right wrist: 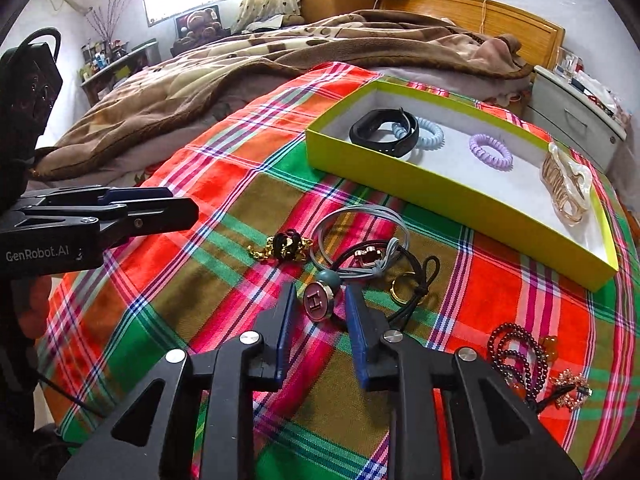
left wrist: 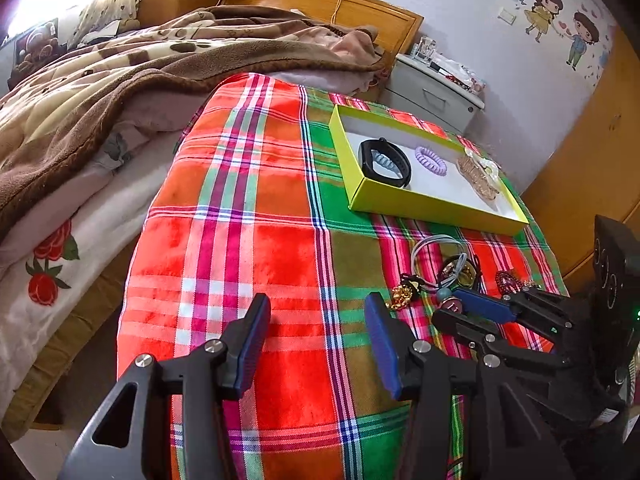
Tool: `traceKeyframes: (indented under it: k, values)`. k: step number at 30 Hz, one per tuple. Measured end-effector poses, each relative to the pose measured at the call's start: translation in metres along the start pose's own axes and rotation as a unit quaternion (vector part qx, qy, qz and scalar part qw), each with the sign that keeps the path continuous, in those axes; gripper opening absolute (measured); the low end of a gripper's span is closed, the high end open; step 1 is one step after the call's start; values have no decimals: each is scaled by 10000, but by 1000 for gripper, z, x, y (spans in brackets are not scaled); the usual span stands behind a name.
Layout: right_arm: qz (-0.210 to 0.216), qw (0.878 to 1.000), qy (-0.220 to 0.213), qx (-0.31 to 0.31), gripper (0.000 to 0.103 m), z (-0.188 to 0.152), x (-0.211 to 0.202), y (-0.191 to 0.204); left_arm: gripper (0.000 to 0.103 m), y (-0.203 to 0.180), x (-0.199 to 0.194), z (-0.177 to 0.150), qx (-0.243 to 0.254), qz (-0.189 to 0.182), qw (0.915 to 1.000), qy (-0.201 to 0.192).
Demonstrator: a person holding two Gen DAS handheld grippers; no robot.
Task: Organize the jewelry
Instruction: 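Grasp the pink-charm hair tie with the right gripper while the left gripper grasps the gold bow clip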
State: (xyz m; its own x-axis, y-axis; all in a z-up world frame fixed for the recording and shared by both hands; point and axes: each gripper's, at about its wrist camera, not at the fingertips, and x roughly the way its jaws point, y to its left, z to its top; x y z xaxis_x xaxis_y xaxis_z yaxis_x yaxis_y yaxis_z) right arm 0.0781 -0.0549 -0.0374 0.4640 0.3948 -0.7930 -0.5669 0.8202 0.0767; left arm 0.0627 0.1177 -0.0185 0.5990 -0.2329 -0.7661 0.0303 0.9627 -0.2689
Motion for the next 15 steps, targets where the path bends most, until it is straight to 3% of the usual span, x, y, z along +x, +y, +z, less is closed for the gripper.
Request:
traceKeyframes:
  k: [5,15]
  values:
    - [-45,9999,-73,51,12,-5,-6,-3,51,1,1,0,-55,-4,10000,44]
    - [175,9969,-675,362,12,-6,-41,-18,51,-13,5,0,119,-53,9999,98]
